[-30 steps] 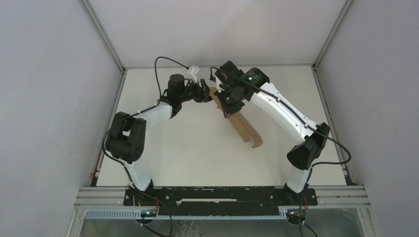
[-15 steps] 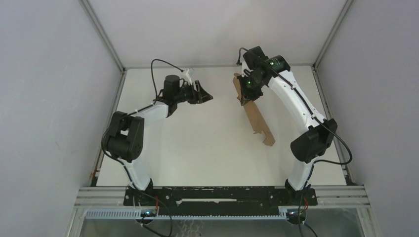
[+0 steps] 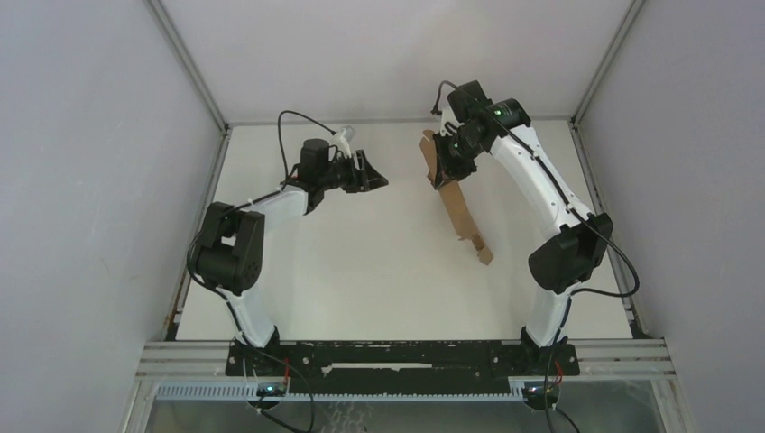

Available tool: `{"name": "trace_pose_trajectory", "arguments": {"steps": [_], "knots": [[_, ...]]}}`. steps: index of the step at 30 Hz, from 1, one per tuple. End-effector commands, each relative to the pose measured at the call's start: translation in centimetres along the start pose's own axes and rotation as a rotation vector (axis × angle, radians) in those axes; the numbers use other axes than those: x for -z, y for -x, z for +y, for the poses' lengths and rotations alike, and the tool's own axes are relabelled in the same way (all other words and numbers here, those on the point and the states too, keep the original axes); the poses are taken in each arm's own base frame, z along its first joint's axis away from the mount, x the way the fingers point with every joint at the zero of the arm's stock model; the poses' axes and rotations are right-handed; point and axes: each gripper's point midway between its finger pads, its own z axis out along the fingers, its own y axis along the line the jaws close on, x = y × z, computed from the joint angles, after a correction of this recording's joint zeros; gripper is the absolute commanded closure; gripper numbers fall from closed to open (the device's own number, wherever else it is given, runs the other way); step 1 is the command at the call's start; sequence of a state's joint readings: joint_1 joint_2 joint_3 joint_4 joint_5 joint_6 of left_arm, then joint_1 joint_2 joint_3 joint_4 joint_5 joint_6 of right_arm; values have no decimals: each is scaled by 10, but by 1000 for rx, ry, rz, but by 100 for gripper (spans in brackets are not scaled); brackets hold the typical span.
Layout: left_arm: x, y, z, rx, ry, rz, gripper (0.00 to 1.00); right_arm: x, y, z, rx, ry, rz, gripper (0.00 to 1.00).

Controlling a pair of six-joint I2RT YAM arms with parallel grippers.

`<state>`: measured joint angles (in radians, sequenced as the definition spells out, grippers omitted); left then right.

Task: Fold the paper box
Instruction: Fold the paper box at the center of the board.

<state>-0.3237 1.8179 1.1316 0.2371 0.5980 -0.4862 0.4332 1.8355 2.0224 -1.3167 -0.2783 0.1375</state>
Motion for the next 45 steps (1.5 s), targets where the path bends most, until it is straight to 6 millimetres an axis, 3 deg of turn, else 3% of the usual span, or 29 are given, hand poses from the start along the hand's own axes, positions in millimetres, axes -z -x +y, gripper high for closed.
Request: {"name": "trace_pose_trajectory", "arguments": {"steps": [1, 7, 11, 19, 24, 29, 37, 45], "knots": [[4, 16, -9, -57, -25, -30, 39, -17, 14, -34, -23, -89, -5, 100], [0, 16, -4, -65, -8, -9, 39, -37, 20, -63, -3, -236, 28, 100], [-6, 18, -1, -73, -8, -1, 39, -46, 19, -63, 20, -262, 48, 100], [-36, 39, -11, -118, -74, -12, 39, -43, 3, -32, 87, -215, 54, 100], [-54, 31, 1, -97, -76, 22, 39, -32, -5, -16, 113, -178, 37, 100], [-38, 13, 12, -87, -8, 43, 39, -35, -11, -15, 123, -185, 48, 100], [-3, 4, 27, -39, 108, 40, 40, -53, -30, -45, 126, -315, 61, 100], [-4, -11, 34, -13, 73, 96, 40, -63, -32, -44, 157, -331, 77, 100]]}}
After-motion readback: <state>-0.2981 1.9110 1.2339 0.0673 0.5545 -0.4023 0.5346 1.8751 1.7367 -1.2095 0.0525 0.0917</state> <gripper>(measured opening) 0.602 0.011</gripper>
